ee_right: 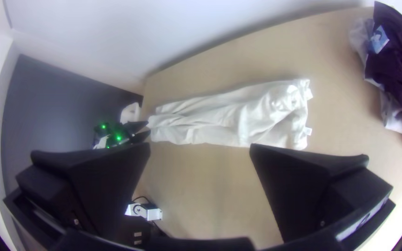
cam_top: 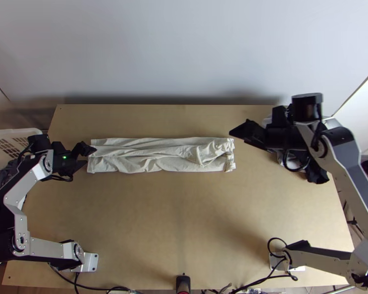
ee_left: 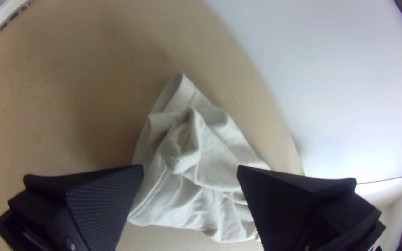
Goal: Fold the t-shirt
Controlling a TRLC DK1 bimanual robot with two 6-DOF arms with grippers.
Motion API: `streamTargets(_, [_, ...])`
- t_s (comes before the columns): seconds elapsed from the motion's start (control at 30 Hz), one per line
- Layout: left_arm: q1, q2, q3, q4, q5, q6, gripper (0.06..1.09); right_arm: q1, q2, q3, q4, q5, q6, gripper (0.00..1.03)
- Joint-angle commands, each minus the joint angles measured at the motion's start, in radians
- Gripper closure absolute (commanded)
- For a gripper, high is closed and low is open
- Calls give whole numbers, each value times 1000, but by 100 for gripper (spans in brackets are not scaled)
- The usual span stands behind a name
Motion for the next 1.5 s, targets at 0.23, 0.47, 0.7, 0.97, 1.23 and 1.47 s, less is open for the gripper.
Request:
streamTargets(0.23, [-25, 111, 23, 140, -49, 43, 11, -25, -31, 56, -30, -59, 43, 4])
streamTargets(0.47, [-6, 151, 75, 78, -95, 144, 11, -40, -46, 70, -36, -57, 60, 4])
streamTargets(0.7, [-19, 200, 107, 40, -94, 170, 11, -45, -45, 76, -34, -57, 64, 4])
streamTargets(0.97, [-94, 217, 110, 6, -97, 160, 11, -54, -57, 78, -46, -57, 67, 4])
streamTargets(1.23, [-161, 223, 95, -7, -40, 121, 105, -65, -76, 69, -53, -57, 64, 4])
streamTargets(1.47, [-152, 174, 96, -58, -43, 121, 105, -74, -92, 67, -53, -56, 66, 4])
